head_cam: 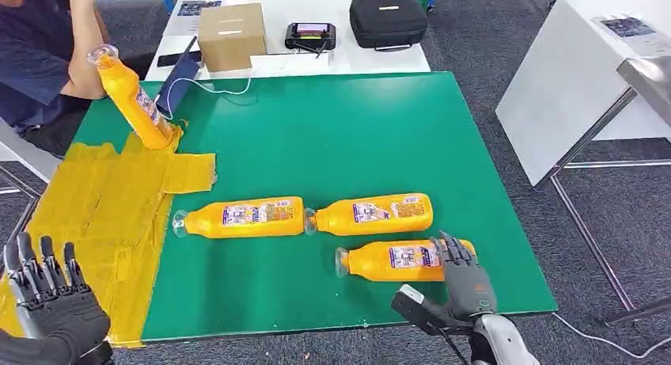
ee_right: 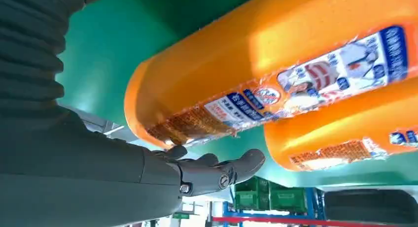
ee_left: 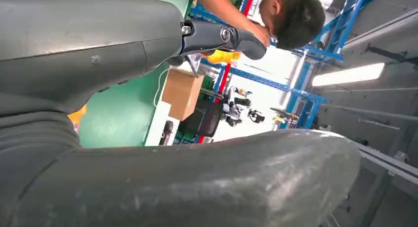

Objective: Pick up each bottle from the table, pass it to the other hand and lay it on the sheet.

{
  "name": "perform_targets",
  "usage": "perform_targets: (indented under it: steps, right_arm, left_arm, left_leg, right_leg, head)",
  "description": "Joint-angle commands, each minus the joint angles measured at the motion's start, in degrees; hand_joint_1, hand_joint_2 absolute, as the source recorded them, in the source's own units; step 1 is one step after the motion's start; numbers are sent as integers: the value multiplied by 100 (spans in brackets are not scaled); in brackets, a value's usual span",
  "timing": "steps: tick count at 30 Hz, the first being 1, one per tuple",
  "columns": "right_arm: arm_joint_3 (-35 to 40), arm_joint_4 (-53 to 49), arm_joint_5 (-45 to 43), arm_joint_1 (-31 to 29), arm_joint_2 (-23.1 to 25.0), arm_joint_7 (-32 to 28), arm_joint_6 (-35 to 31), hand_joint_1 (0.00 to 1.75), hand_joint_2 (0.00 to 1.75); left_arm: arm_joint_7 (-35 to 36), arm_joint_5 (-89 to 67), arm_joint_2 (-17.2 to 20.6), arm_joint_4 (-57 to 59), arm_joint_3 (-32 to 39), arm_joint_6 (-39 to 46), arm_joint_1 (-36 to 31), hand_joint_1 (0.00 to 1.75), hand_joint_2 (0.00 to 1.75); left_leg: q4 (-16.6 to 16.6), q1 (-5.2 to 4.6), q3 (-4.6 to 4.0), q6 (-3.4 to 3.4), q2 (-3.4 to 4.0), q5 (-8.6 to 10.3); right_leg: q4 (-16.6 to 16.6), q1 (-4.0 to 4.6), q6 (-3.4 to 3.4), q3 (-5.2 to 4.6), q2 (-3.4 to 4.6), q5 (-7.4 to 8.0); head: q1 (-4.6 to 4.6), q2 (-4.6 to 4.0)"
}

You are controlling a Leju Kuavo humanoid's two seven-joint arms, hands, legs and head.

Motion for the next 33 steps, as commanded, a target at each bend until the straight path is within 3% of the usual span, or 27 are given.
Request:
perform_targets:
  steps: [1, 6, 11, 13, 15, 19, 22, 26, 27, 28, 29, 33]
  right_arm:
    - [-82, 476, 98, -573, 161, -143, 90, 0, 175]
    - [-45, 538, 95, -674, 183, -192, 204, 0, 175]
    - [-21, 594, 82, -711, 178, -215, 276, 0, 175]
    - [21, 683, 71, -770, 176, -237, 371, 0, 175]
    - [125, 816, 51, -825, 144, -244, 539, 0, 175]
    - [355, 1189, -40, -985, 84, -205, 923, 0, 175]
    - [646, 1599, -272, -1188, -13, -177, 1564, 0, 175]
    - [722, 1894, -347, -1269, -41, -164, 1554, 0, 175]
    - [725, 1937, -393, -1248, -81, -194, 1500, 45, 175]
    - [859, 2144, -627, -1343, -108, -318, 1829, 161, 175]
    - [964, 2347, -738, -1408, -107, -374, 1916, 175, 175]
    - [1224, 2776, -972, -1493, -43, -534, 1754, 175, 175]
  left_arm:
    - [17, 14, 144, 285, -93, -46, -99, 0, 0]
    - [14, 24, 143, 290, -58, -68, -86, 0, 0]
    - [14, 28, 143, 304, -52, -84, -91, 0, 0]
    - [15, 34, 143, 318, -42, -100, -105, 0, 0]
    - [22, 43, 144, 333, -31, -108, -126, 0, 0]
    - [67, 63, 214, 359, -104, -92, -211, 0, 0]
    - [132, 156, 340, 404, -254, -49, -320, 0, 0]
    - [196, 161, 377, 495, -307, 64, -382, 0, 0]
    - [178, 166, 387, 527, -308, 68, -364, 0, 0]
    - [120, 221, 491, 561, -422, 11, -402, 0, 0]
    - [139, 267, 540, 619, -502, 44, -480, 0, 0]
    - [167, 327, 648, 661, -678, 227, -563, 0, 0]
  left_leg:
    - [-6, 5, 22, -6, -2, -7]
    - [-7, 9, 39, -11, -16, -14]
    - [-8, 4, 19, -5, -9, -4]
    - [-6, 6, 29, -7, -15, -9]
    - [-6, 2, 11, -3, -1, -2]
    - [-8, 7, 28, -7, -11, -6]
    - [-11, 8, 27, -7, -13, -3]
    - [-10, 8, 28, -5, -14, -1]
    - [-11, 11, 38, -7, -18, -3]
    - [-14, 9, 48, -4, -9, 0]
    - [-18, 9, 60, -6, -19, 1]
    - [-14, 15, 72, -3, -8, -2]
  right_leg:
    - [-7, 0, -11, 18, 51, -2]
    - [-6, 0, -22, 34, 75, -10]
    - [-7, 0, -9, 18, 31, -3]
    - [-7, 0, -15, 28, 49, -7]
    - [-6, 0, -5, 10, 23, 1]
    - [-9, 1, -14, 27, 52, -3]
    - [-13, 2, -14, 27, 46, 0]
    - [-13, 3, -11, 29, 31, -1]
    - [-15, 4, -15, 36, 44, -1]
    - [-17, 3, -9, 43, 26, -1]
    - [-20, 1, -12, 51, 32, -2]
    - [-20, 8, -11, 30, 27, 1]
  head:
    - [0, 0]
    - [-2, 0]
    - [-2, 0]
    - [0, 0]
    - [0, 0]
    - [0, 0]
    - [0, 0]
    - [0, 0]
    - [2, 0]
    - [0, 0]
    - [-2, 0]
    - [0, 0]
